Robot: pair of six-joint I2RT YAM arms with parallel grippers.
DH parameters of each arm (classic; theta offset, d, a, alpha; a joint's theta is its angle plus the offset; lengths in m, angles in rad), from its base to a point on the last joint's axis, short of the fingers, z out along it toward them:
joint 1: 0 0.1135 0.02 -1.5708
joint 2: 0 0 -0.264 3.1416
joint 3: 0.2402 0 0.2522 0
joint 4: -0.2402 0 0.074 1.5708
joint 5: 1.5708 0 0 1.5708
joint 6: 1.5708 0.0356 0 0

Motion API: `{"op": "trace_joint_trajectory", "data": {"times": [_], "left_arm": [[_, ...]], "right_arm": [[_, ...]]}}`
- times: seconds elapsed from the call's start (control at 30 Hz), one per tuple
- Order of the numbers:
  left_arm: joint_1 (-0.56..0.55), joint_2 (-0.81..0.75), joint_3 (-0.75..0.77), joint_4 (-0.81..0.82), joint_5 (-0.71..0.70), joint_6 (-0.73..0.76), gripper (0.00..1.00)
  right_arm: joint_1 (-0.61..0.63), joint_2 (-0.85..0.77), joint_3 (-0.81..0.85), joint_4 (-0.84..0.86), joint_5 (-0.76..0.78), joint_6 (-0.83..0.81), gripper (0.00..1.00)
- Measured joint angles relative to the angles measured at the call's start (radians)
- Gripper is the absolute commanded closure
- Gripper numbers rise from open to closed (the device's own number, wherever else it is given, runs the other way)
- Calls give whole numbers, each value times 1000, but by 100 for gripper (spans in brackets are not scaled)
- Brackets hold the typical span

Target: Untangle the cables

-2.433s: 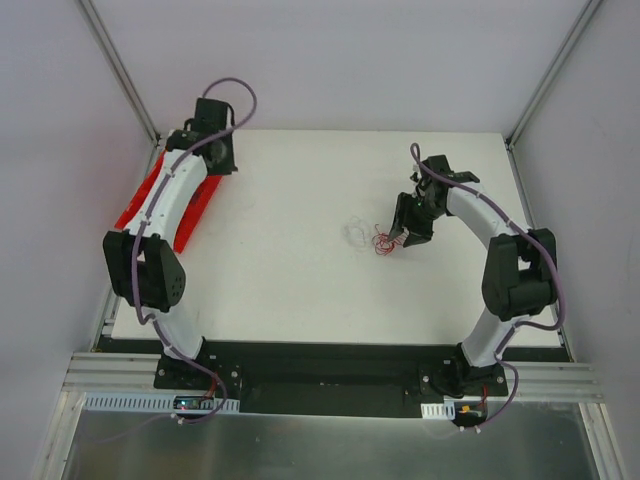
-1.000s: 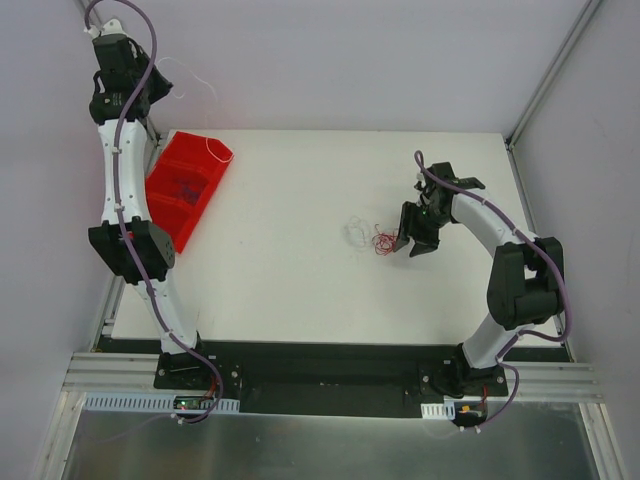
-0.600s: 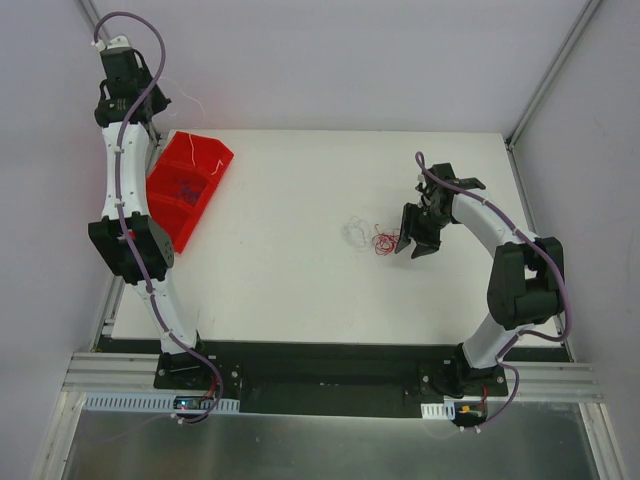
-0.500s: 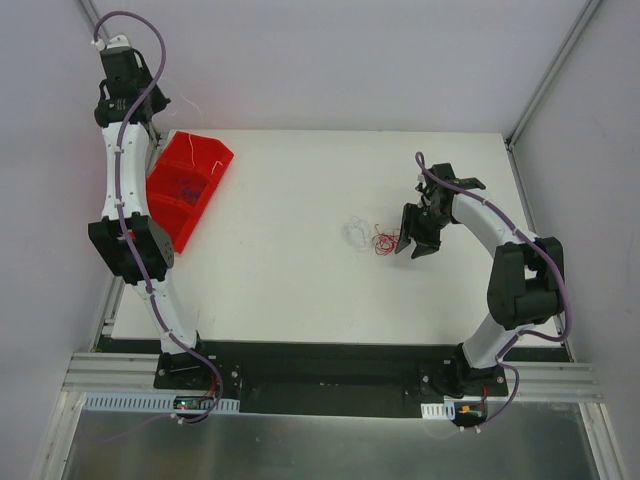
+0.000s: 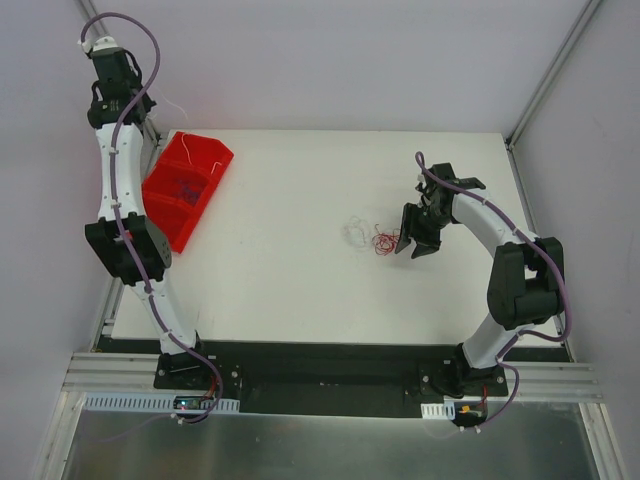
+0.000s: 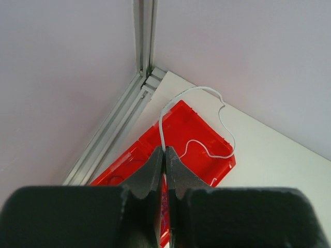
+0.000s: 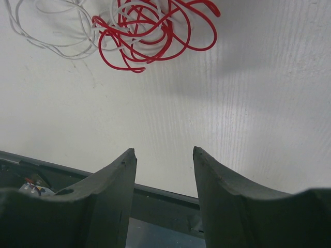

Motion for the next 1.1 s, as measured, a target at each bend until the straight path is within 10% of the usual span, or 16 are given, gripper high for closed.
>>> {"op": "trace_joint_trajectory", "data": {"times": [1.1], "left_arm": [[-40, 319, -56, -70, -24, -49, 100]], "right_arm": [[0, 0, -12, -13, 3, 0, 49]]}}
